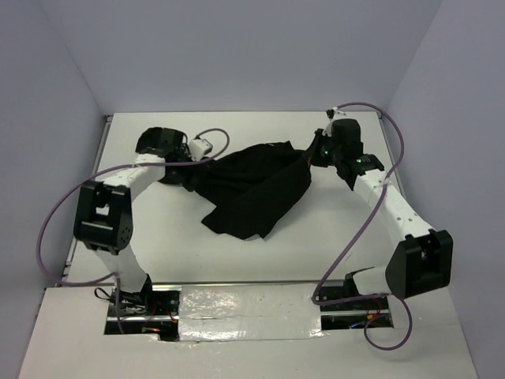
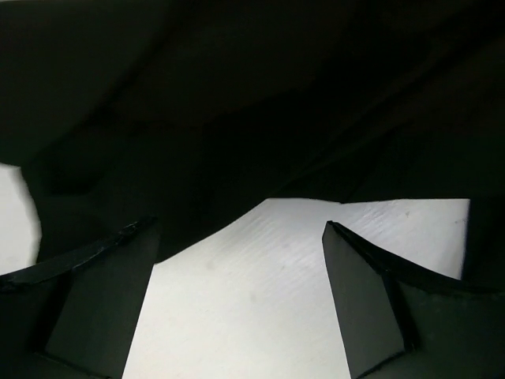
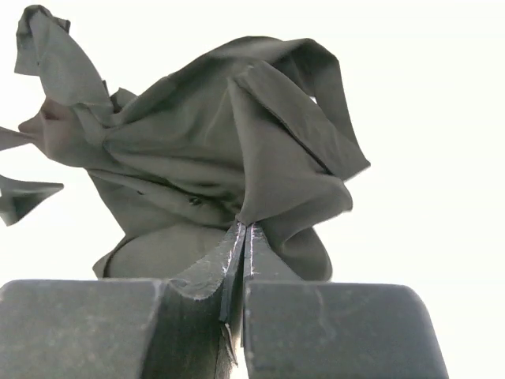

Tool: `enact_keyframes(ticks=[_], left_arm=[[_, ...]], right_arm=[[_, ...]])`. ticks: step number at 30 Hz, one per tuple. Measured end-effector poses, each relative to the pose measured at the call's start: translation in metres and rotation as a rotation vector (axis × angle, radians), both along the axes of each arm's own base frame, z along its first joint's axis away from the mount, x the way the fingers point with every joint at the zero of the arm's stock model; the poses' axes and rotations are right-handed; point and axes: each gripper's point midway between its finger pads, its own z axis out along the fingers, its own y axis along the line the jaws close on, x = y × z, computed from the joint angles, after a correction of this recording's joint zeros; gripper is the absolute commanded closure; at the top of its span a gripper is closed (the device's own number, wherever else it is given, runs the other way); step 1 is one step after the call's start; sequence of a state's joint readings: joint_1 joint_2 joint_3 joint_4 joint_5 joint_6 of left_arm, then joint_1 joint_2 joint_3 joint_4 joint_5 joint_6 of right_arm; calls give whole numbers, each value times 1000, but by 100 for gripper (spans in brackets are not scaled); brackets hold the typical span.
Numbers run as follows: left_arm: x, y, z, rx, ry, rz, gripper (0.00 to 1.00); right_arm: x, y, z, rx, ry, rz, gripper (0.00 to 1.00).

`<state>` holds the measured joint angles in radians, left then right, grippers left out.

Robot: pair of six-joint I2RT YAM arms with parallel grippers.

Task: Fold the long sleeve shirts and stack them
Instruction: Flatten the shirt out

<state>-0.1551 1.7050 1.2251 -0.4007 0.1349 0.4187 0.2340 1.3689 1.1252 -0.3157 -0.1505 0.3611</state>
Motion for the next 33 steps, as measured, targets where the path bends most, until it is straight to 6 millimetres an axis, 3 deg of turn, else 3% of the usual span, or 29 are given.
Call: enact_keyframes(ticks=[2, 5, 7, 10, 12, 13, 14, 16, 18, 22, 24, 26, 28, 30, 33], left_arm=[[-4, -8, -29, 26, 64, -17, 1], [-2, -12, -53, 60, 107, -24, 1], [0, -15, -57, 81, 98, -28, 1], [8, -35, -56, 94, 55, -69, 1], [18, -49, -57, 95, 38, -88, 17], [26, -57, -56, 89, 24, -94, 47], [33, -63, -57, 82, 12, -93, 60], [44, -67, -63, 81, -6, -95, 100], [52, -66, -62, 84, -27, -82, 100], [59, -46, -62, 81, -32, -24, 100], [62, -20, -60, 71, -26, 36, 100], [61, 22, -54, 60, -16, 121, 100], [52, 65, -34, 23, -23, 201, 100], [40, 85, -7, -8, -55, 228, 100], [13, 85, 41, -40, -121, 197, 100]], right_arm=[[-4, -6, 6, -11, -18, -1, 100], [-10, -16, -2, -10, 3, -3, 100], [-12, -32, -10, -13, 32, -34, 100], [-11, -50, -14, -21, 50, -74, 100], [-11, -51, -15, -22, 49, -72, 100], [-11, -51, -16, -21, 49, -67, 100], [-11, -51, -17, -18, 50, -62, 100], [-14, -53, -25, -15, 64, -53, 100], [-15, -60, -35, -10, 86, -60, 100], [-15, -76, -45, 0, 112, -86, 100], [-13, -79, -42, 1, 99, -85, 100], [-13, -77, -41, -1, 92, -73, 100], [-17, -62, -43, -4, 94, -33, 100], [-24, -38, -47, -12, 97, 31, 100], [-41, 2, -55, -43, 113, 133, 100]])
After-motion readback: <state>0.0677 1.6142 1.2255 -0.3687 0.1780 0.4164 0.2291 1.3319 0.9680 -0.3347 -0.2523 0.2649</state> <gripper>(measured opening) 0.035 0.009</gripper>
